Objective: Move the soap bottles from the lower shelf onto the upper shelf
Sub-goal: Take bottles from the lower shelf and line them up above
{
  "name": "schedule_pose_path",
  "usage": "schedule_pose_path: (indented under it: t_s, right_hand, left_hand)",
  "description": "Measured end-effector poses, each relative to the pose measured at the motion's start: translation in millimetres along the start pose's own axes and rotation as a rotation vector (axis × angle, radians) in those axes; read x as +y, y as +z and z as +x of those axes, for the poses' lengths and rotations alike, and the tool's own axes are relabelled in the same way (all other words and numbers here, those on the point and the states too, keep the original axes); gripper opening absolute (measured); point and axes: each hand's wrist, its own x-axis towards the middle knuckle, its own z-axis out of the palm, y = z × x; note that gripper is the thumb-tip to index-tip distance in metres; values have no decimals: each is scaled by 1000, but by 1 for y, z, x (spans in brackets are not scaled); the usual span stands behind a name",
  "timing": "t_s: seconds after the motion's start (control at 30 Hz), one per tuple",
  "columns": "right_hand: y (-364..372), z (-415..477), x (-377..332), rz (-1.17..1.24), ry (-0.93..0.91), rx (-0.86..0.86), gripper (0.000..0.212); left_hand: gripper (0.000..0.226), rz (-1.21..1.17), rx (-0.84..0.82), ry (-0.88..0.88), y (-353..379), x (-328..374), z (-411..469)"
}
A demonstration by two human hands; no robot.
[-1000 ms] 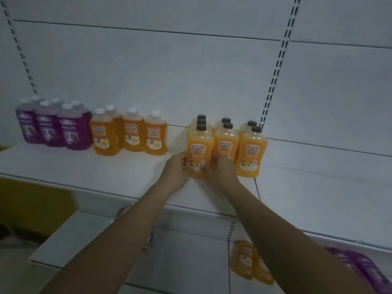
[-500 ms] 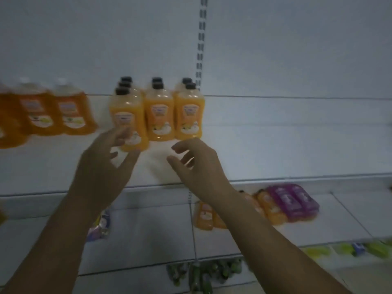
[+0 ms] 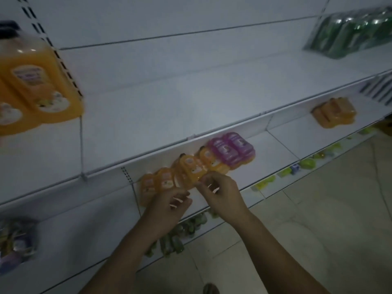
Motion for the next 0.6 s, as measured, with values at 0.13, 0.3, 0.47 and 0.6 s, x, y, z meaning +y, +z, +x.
schedule_pose_path:
  t_s: [0.13, 0.3, 0.47, 0.6]
  right_hand:
    - [26, 58, 81, -103, 269, -141, 50]
    - [71, 141, 176, -178, 414, -217, 83]
    - [107, 183, 211, -154, 427, -217, 65]
    - [118, 185, 219, -265, 385, -188, 51]
  left_hand:
    - [14, -57, 6, -178, 42, -36, 85]
    - [26, -219, 129, -393, 70, -49, 174]
    - [16, -456, 82, -633, 89, -71, 228]
    - [18, -601, 74, -723, 103, -81, 238]
